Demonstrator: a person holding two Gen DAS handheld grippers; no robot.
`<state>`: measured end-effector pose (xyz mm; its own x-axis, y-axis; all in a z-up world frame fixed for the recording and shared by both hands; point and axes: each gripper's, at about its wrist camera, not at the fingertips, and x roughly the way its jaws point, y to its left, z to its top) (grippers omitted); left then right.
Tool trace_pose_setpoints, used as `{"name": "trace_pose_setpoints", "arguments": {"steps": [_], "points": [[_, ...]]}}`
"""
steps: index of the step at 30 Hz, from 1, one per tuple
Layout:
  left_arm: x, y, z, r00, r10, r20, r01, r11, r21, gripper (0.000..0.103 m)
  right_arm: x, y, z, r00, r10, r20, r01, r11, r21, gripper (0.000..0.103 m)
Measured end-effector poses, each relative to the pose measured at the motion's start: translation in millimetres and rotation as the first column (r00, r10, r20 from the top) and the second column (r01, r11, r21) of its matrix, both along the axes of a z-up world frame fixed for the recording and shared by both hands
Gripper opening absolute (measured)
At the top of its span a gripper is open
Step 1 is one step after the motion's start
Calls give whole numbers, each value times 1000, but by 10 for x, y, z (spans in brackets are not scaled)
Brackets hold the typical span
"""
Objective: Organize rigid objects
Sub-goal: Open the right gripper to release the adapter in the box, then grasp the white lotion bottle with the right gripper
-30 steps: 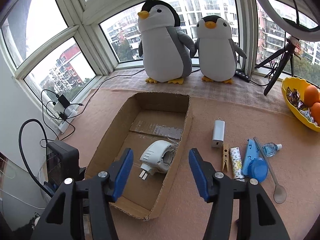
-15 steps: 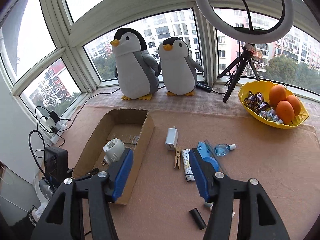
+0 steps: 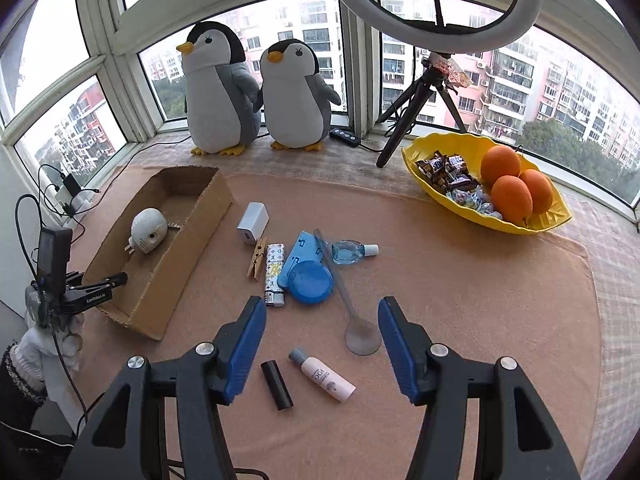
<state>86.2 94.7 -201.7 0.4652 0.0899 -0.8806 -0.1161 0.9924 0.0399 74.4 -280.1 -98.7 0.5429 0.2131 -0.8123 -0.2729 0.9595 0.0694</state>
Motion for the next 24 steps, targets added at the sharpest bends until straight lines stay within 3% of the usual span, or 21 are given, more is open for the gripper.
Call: {"name": "trace_pose_setpoints", "arguments": {"steps": [3, 8, 24], "points": [[1, -10, -3, 1000, 1, -1, -1, 1000, 4, 41, 9, -34, -187, 997, 32, -64, -34, 999, -31, 52], [4, -20, -2, 1000, 3, -2, -3, 1000, 5, 41, -15, -1, -517, 984, 86, -158, -100, 991, -87, 34], [0, -7, -4, 1000, 5, -3, -5, 1000, 4, 41, 57, 231, -973, 949, 171, -266, -222, 960, -173, 29]]}}
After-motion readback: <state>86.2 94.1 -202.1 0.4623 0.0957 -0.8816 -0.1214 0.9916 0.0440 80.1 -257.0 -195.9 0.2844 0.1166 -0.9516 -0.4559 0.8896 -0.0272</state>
